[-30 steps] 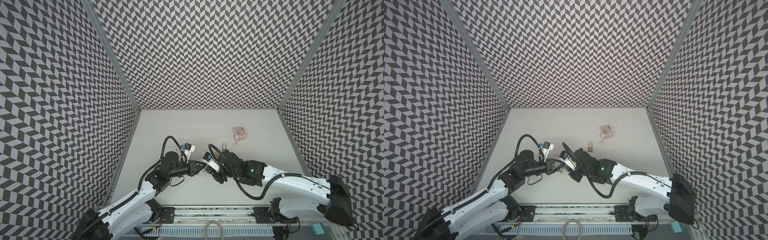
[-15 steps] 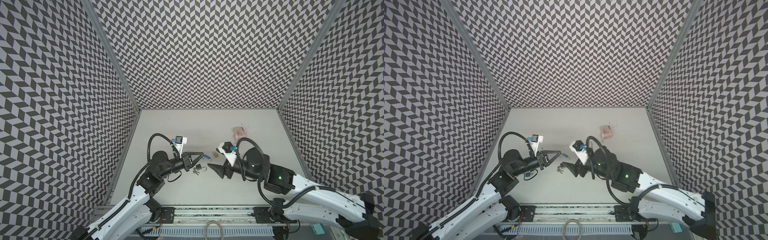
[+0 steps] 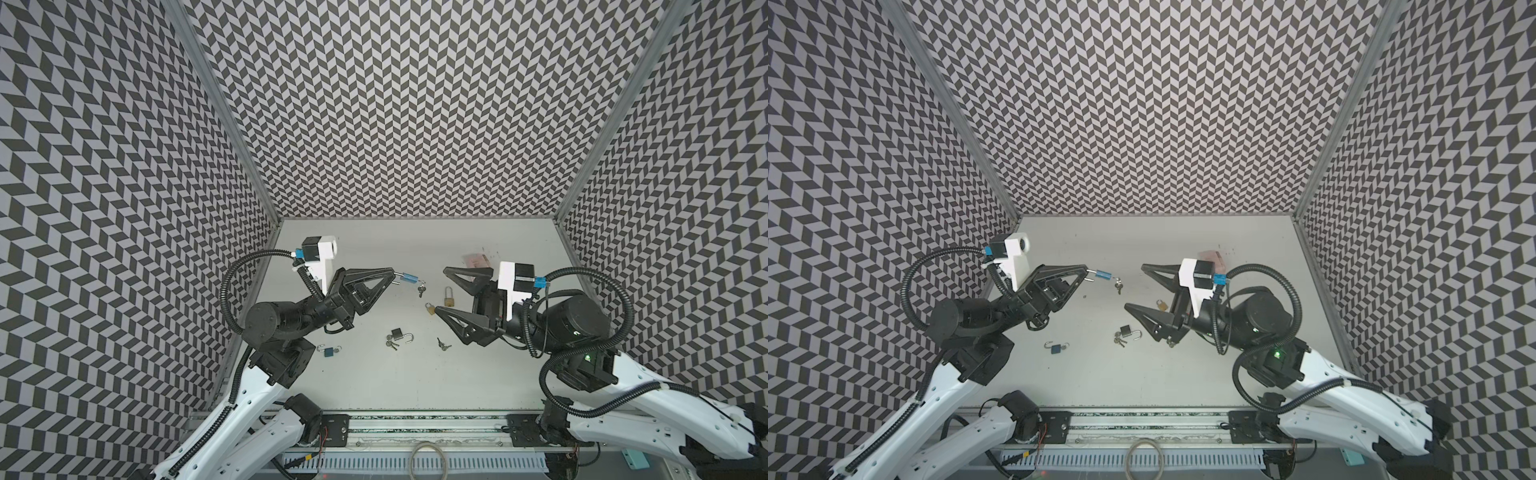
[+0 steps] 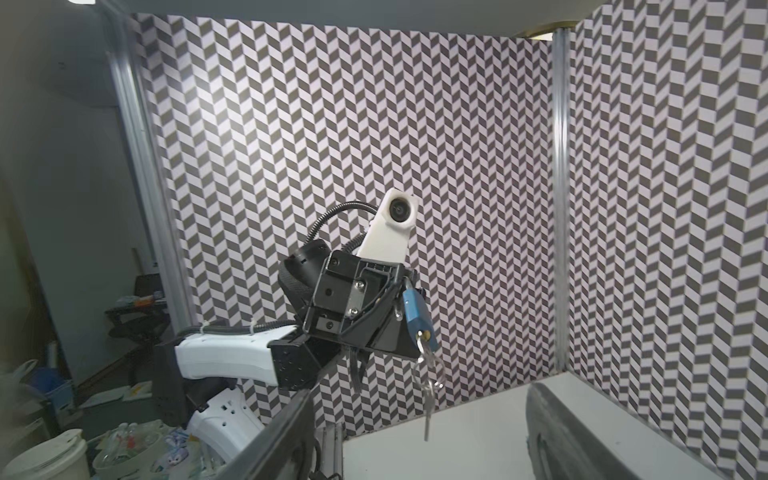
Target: Lock with the key
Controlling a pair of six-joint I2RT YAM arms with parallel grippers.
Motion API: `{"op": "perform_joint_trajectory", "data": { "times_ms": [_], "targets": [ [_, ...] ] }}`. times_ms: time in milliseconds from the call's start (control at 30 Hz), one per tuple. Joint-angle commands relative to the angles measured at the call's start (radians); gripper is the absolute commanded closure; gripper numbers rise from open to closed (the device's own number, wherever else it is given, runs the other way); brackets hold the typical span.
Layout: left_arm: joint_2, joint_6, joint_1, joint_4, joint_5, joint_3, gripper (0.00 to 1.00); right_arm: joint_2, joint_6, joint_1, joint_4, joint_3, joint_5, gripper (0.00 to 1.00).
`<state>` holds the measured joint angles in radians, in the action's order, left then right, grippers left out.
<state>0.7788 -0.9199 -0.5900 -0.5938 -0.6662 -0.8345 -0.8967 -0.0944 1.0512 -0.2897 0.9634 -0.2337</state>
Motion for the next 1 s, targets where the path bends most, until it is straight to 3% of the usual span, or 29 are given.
{"op": "perform_joint_trajectory", "data": {
  "times_ms": [0, 233, 700, 900, 967],
  "targets": [
    [0.031, -0.046, -0.024, -0.111, -0.035, -0.038, 1.00, -0.036, 0.026, -0.003, -0.106, 0.054, -0.074, 0.23],
    [0.055, -0.042, -0.078, -0.135, -0.026, -0.054, 1.00, -0.116, 0.076, -0.002, -0.123, 0.121, -0.098, 0.28],
    [0.061, -0.028, -0.096, -0.125, -0.009, -0.061, 1.00, -0.120, 0.091, -0.002, -0.112, 0.107, -0.073, 0.75],
    [0.054, -0.028, -0.100, -0.127, -0.001, -0.059, 1.00, -0.125, 0.091, -0.003, -0.101, 0.101, -0.066, 0.79],
    [0.054, -0.027, -0.101, -0.128, 0.000, -0.059, 1.00, -0.126, 0.088, -0.003, -0.100, 0.099, -0.065, 0.73]
  ]
}}
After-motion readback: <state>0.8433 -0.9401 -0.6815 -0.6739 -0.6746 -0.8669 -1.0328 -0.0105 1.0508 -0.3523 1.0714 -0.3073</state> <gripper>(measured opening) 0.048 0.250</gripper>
